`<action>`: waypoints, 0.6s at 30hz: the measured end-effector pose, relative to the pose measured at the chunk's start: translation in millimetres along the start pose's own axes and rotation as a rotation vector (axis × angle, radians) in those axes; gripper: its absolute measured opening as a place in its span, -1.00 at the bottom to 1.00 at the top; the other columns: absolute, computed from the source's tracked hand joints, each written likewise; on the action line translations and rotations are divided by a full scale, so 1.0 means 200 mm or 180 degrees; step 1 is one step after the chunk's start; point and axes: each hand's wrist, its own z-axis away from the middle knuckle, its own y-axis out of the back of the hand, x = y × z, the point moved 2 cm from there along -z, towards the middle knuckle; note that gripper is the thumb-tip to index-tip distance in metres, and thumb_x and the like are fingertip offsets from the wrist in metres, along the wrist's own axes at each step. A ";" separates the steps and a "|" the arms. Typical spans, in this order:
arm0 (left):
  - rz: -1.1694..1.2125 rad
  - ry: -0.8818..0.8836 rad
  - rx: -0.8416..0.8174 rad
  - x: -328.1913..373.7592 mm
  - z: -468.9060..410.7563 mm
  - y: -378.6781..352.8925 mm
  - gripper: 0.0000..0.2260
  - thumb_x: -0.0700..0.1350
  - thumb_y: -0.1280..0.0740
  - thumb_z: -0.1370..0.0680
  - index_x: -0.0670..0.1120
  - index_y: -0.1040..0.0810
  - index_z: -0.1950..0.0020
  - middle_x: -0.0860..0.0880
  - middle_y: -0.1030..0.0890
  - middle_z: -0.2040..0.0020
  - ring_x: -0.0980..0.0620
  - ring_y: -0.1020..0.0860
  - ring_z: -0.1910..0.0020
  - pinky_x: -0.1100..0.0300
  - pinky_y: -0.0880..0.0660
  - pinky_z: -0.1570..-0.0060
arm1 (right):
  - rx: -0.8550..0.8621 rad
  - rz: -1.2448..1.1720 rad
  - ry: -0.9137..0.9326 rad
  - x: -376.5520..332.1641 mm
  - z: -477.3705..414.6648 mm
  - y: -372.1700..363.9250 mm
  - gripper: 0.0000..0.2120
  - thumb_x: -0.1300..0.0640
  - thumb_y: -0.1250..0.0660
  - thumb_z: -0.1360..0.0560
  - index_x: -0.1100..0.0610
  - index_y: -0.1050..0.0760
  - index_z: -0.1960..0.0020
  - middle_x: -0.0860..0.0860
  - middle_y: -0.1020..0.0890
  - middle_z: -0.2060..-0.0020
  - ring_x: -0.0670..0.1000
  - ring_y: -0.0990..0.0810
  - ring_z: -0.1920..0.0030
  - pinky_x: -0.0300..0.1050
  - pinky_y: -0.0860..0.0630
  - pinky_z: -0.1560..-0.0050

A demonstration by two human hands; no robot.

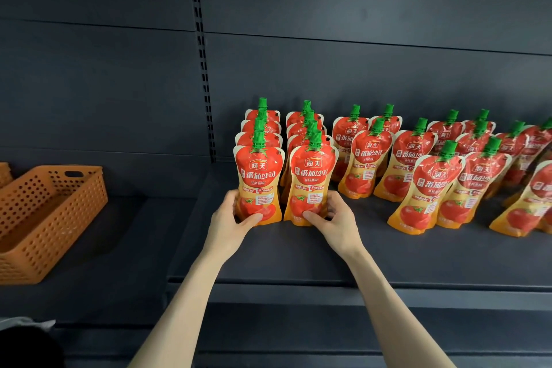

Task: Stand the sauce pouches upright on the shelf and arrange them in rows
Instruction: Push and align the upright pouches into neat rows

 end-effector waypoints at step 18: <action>-0.0353 -0.1580 -0.0246 0.49 0.23 -0.36 -0.93 -0.12 -0.37 -0.49 -0.06 -0.57 0.04 0.10 -0.61 0.10 0.20 -0.55 0.06 0.38 -0.49 0.10 | 0.1420 0.0078 0.0145 -0.04 0.27 0.68 -0.91 0.19 -0.33 -0.51 0.10 -0.59 0.02 -0.09 -0.67 0.12 -0.17 -0.62 0.09 -0.34 -0.50 0.05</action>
